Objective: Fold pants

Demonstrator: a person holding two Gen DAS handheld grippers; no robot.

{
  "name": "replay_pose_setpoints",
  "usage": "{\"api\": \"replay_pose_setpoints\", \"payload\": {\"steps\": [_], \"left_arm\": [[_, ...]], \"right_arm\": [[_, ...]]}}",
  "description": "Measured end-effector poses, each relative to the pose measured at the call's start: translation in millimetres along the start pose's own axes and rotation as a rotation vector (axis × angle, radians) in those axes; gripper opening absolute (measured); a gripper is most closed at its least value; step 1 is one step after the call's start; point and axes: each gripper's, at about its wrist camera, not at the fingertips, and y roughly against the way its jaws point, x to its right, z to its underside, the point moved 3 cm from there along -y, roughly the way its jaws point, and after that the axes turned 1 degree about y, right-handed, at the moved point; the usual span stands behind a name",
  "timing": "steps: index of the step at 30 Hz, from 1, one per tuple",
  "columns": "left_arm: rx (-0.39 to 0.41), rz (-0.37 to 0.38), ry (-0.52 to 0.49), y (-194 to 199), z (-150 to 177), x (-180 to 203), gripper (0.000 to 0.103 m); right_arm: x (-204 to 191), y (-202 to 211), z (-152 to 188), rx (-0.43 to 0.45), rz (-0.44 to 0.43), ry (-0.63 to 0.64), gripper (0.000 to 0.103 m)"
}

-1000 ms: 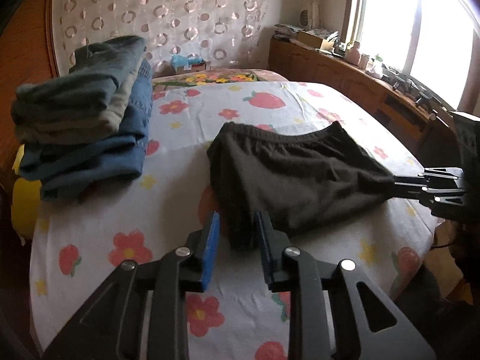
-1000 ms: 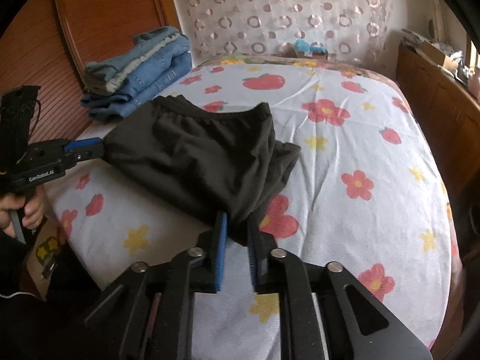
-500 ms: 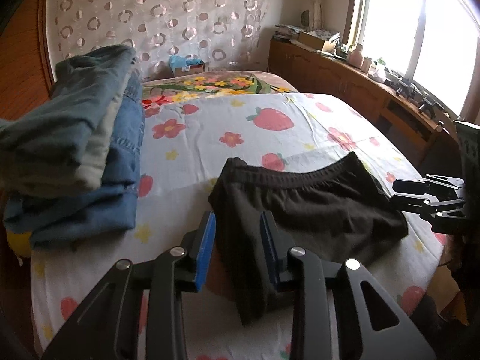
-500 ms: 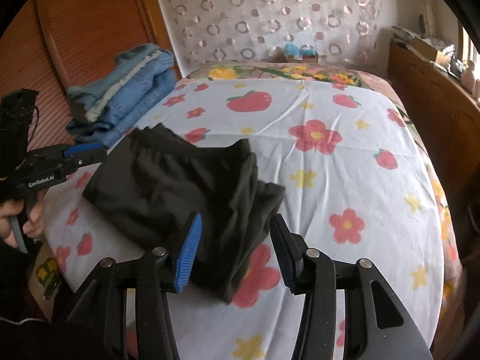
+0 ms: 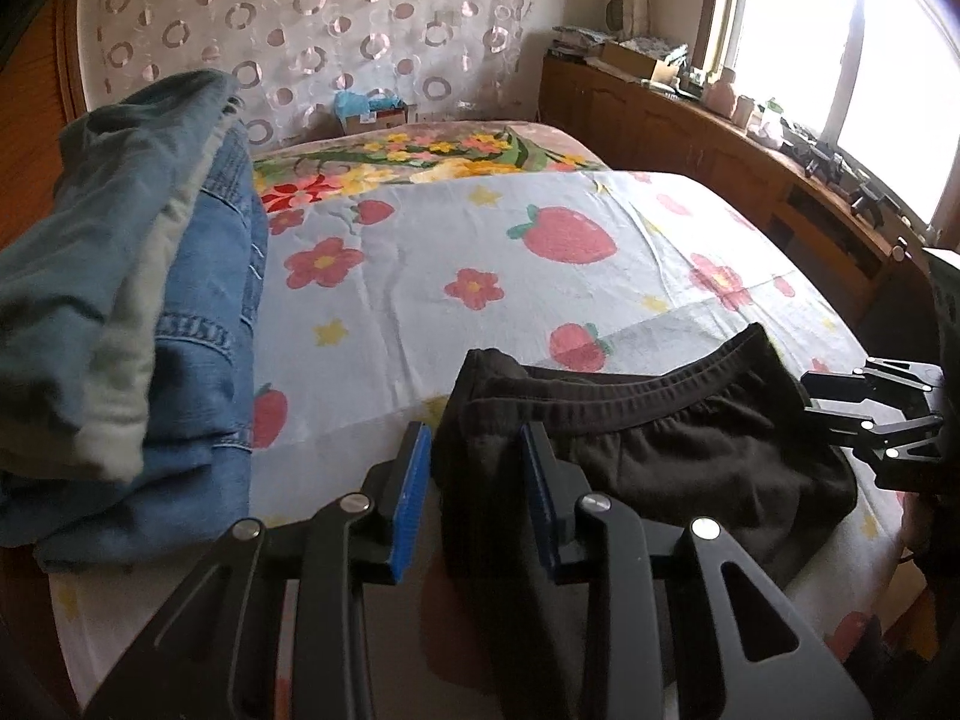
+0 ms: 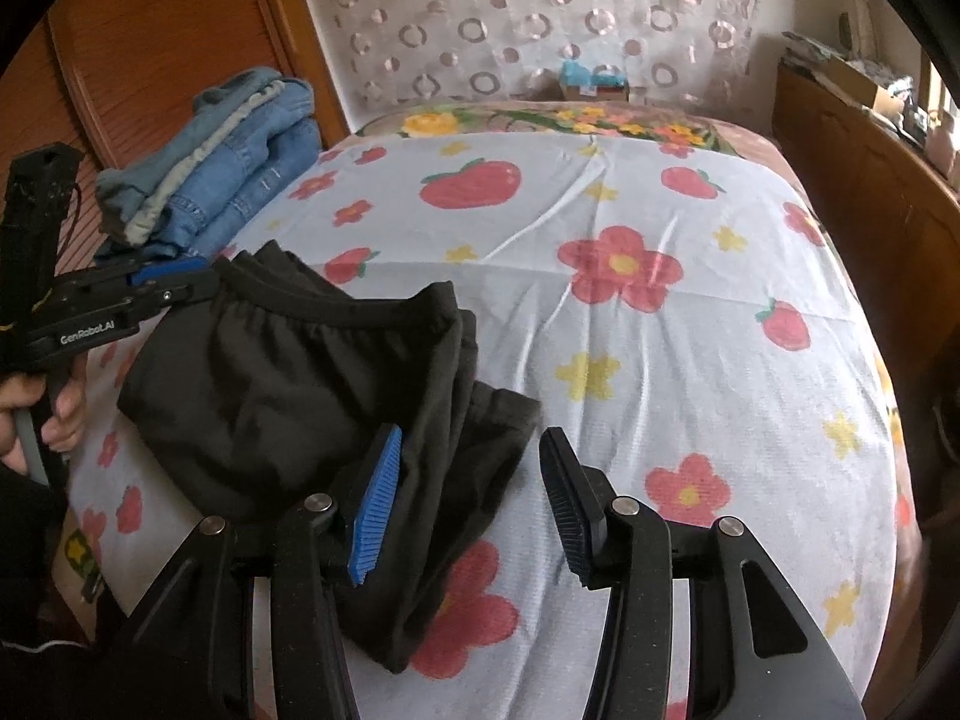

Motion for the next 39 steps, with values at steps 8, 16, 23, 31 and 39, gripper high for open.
{"api": "replay_pose_setpoints", "payload": {"steps": [8,16,23,31,39], "left_arm": [[-0.037,-0.005,-0.007,-15,7,-2,0.033],[-0.024,-0.027,0.012,-18,9,-8,0.052],[-0.029,-0.013,0.014,-19,9,-13,0.054],[-0.023,-0.008,0.008,-19,9,-12,0.054],[-0.058,0.079,0.067,-22,1,-14,0.052]], "right_arm": [[-1,-5,-1,-0.014,0.002,0.002,0.048],[-1,-5,-1,-0.013,0.003,0.001,0.049],[-1,-5,-1,-0.013,0.000,0.002,0.049],[-9,-11,-7,-0.014,-0.030,0.010,0.024],[-14,-15,-6,0.006,-0.043,0.015,0.020]]}}
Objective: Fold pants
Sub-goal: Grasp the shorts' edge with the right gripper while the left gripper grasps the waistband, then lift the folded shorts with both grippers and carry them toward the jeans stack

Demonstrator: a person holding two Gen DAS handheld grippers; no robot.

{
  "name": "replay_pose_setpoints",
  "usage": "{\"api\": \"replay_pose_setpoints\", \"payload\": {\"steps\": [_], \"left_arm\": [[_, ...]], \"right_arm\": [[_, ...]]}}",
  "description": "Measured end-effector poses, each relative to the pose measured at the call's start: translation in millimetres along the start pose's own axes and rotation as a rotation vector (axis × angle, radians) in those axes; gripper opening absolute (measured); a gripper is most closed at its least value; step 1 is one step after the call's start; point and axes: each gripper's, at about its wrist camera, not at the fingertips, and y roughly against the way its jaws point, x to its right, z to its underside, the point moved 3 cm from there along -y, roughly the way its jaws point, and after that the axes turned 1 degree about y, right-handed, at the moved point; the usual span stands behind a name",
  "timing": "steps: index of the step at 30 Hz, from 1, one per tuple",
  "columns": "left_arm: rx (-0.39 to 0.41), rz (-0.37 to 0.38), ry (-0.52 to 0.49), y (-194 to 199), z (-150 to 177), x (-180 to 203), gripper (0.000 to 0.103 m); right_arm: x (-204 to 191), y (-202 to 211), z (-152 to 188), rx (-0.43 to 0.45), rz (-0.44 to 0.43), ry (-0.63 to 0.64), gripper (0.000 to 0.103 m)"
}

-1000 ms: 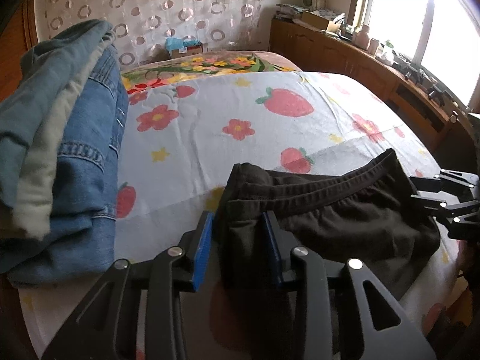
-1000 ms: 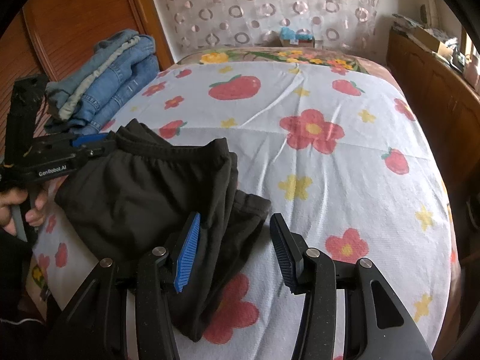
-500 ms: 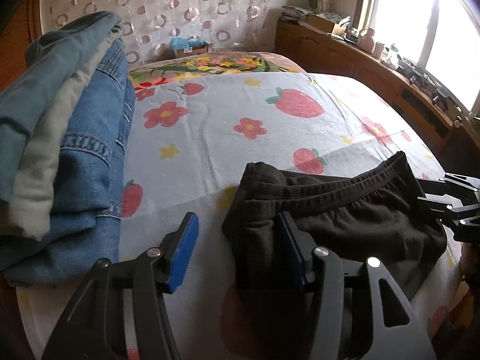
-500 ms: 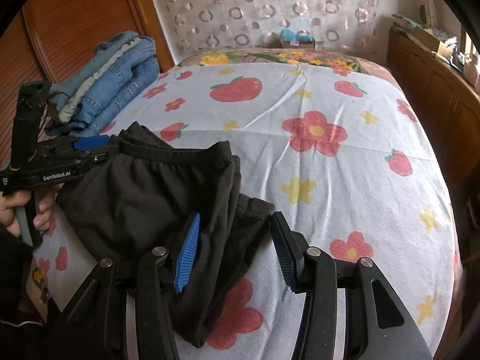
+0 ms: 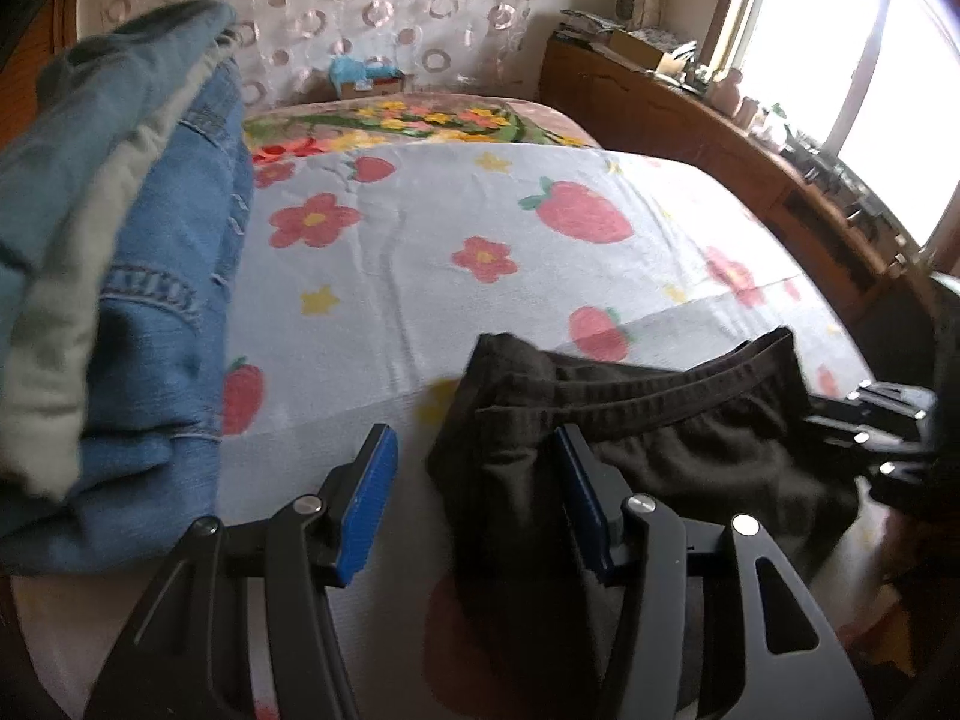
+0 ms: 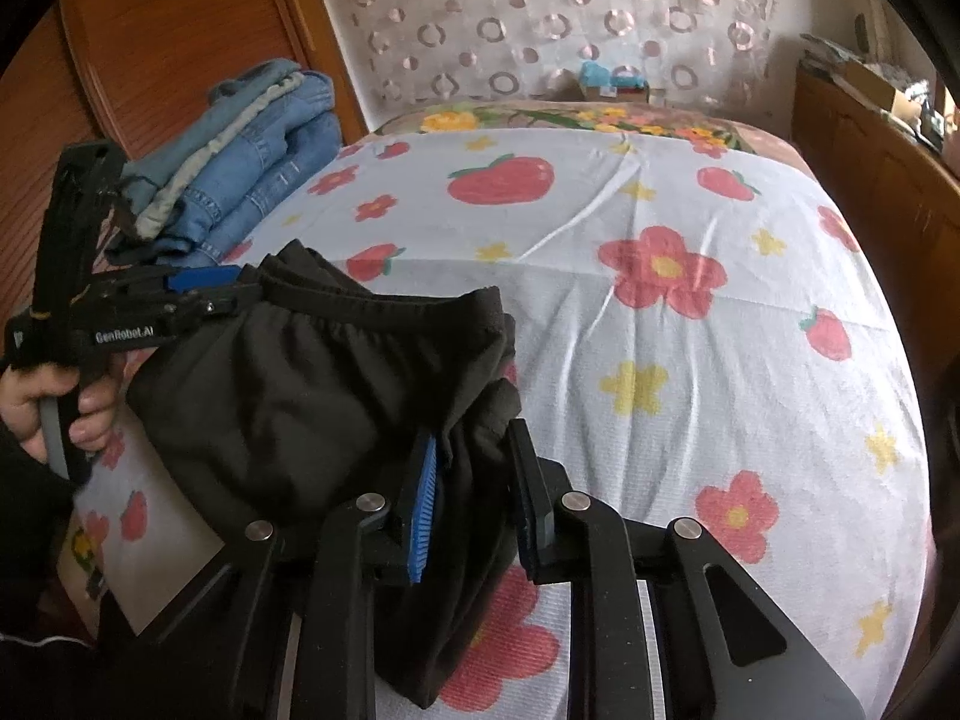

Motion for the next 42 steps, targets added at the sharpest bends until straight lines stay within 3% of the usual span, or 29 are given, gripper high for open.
{"api": "replay_pose_setpoints", "payload": {"steps": [3,6,10,15,30,42], "left_arm": [[0.007,0.006,-0.011,-2,-2,2,0.051],[0.012,0.046,-0.003,-2,-1,3,0.039],[0.020,0.058,-0.004,-1,0,7,0.022],[0.046,0.049,-0.017,7,-3,15,0.011],[0.172,0.066,-0.051,63,-8,31,0.008],[0.335,0.048,-0.063,136,-28,28,0.007]], "right_arm": [[-1,0,1,0.012,0.005,0.005,0.020],[-2,0,3,0.016,0.013,0.014,0.020],[-2,1,4,0.016,0.007,0.029,0.012],[-2,5,4,0.039,0.008,0.020,0.010],[-18,46,-11,0.136,0.024,0.048,0.009],[-48,100,-63,0.256,0.063,0.174,0.009]]}}
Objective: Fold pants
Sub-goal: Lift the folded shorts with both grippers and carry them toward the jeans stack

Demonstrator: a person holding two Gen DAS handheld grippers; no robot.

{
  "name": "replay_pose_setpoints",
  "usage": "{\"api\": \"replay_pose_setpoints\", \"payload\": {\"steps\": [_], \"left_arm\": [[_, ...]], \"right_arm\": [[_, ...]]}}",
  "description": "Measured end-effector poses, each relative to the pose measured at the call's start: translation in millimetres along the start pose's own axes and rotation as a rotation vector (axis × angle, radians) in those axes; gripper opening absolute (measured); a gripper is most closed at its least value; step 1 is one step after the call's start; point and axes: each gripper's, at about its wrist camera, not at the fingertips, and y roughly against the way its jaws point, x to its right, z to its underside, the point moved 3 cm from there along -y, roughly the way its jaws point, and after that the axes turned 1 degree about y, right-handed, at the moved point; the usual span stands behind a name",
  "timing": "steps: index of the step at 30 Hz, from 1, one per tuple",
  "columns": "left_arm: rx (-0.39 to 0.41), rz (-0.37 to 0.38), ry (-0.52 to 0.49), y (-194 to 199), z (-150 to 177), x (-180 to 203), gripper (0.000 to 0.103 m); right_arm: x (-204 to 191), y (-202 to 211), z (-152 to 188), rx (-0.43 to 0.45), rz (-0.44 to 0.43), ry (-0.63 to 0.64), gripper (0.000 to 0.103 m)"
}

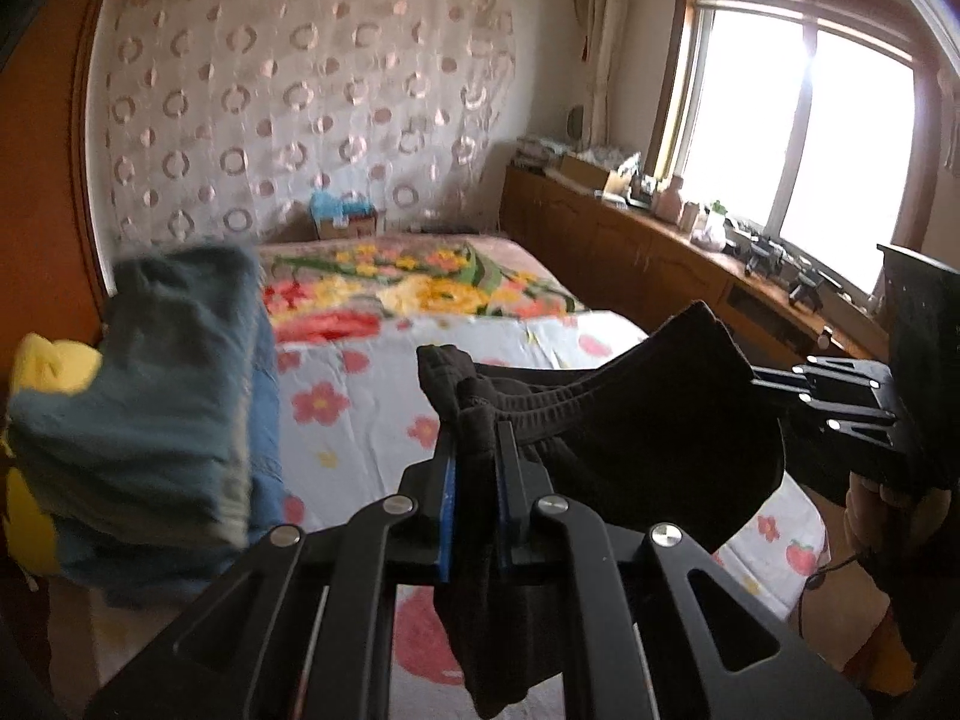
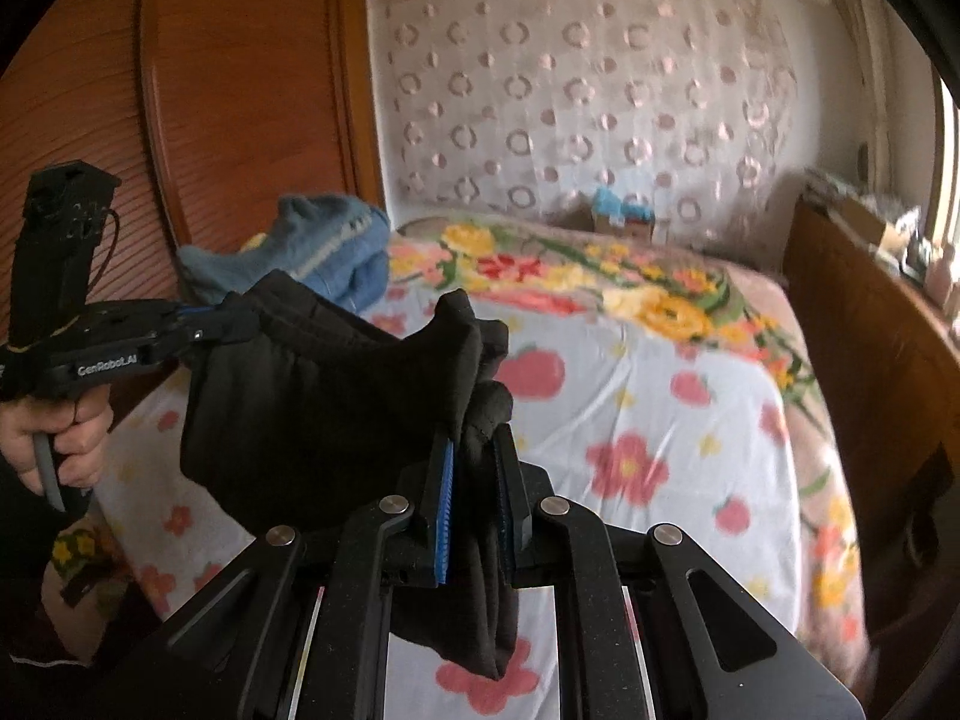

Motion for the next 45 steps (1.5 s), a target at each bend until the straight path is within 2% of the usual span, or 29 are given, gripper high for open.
{"api": "replay_pose_setpoints", "payload": {"steps": [9,15,23,30,35,45], "left_arm": [[0.096,-0.078,0.006,41,-36,-35,0.007],[0.129,-0.156,0.010,50,-51,-63,0.007],[0.145,-0.216,0.055,39,-59,-100,0.007],[0.149,-0.239,0.130,25,-56,-128,0.007],[0.179,-0.281,0.156,31,-50,-135,0.007],[0.189,-0.361,0.216,35,-27,-150,0.008]], "right_arm": [[-27,-2,-70,0.082,-0.020,0.126,0.009],[-43,-35,-113,0.112,-0.078,0.153,0.009],[-53,-89,-164,0.149,-0.118,0.196,0.009],[-62,-150,-199,0.126,-0.157,0.228,0.009],[-75,-187,-216,0.122,-0.195,0.254,0.009],[-128,-244,-237,0.126,-0.317,0.281,0.009]]}}
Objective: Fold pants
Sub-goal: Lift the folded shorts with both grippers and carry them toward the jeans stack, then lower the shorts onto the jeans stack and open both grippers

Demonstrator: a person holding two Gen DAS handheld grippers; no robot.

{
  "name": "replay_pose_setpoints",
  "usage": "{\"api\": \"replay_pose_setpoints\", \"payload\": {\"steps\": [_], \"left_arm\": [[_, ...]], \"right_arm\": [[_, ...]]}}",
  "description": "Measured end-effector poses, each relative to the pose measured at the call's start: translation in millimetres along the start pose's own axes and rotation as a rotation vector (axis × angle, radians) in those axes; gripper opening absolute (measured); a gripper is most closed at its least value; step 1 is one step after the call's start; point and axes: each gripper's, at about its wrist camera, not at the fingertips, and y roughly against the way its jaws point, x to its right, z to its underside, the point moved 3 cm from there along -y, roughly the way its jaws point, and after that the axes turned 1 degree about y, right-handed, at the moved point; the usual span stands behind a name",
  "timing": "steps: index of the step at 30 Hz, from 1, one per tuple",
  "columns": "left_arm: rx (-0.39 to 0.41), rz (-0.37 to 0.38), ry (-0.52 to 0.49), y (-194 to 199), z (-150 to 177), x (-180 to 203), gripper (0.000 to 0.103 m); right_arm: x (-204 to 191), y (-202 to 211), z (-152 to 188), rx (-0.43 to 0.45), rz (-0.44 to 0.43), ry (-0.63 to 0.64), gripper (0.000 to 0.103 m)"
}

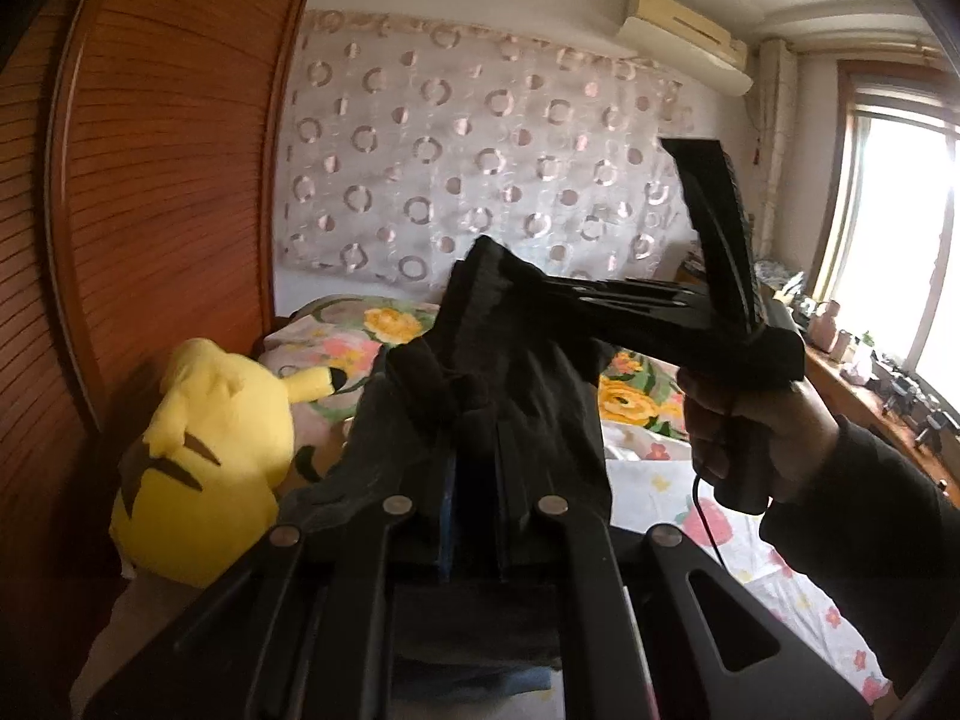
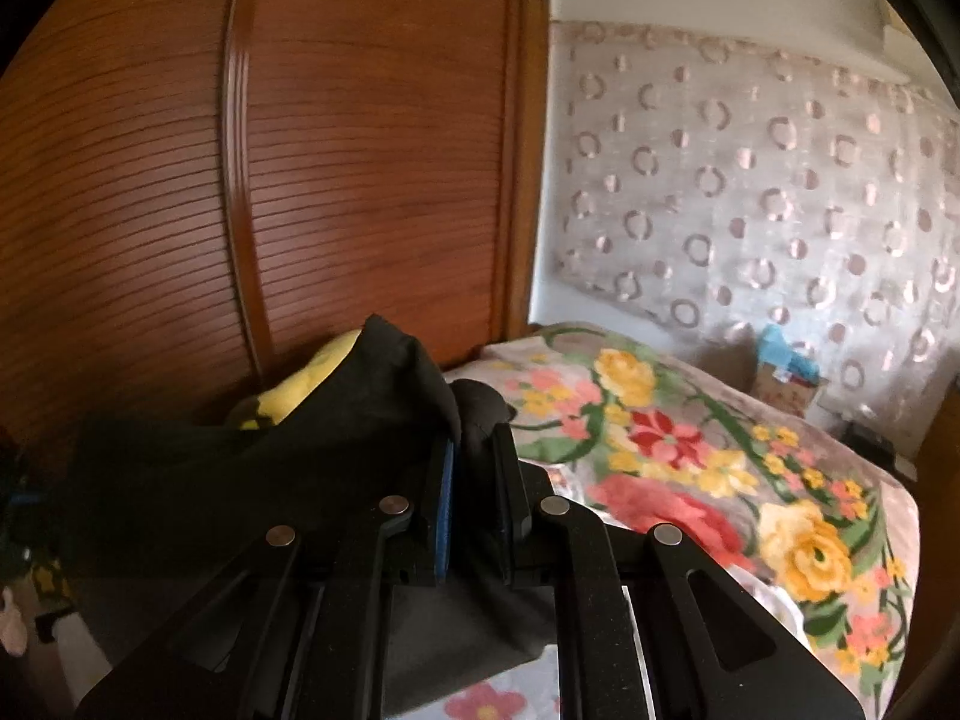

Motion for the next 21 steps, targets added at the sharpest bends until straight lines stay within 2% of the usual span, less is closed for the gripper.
{"api": "replay_pose_setpoints", "payload": {"steps": [9,10,13,17,21], "left_arm": [[-0.017,-0.057,0.016,-1,11,-13,0.009],[-0.021,-0.063,0.017,-1,11,-14,0.009],[-0.040,-0.059,0.024,-3,12,-16,0.011],[-0.056,-0.066,0.020,-4,15,-15,0.014],[-0.053,-0.088,-0.006,0,16,-12,0.021]], "right_arm": [[-24,-32,-6,-0.013,-0.042,0.008,0.009],[-25,-33,-6,-0.018,-0.035,0.012,0.011],[-22,-32,-4,-0.024,0.006,0.000,0.031],[-9,-21,3,-0.020,0.021,-0.033,0.032],[1,-11,14,-0.040,0.002,-0.043,0.032]]}}
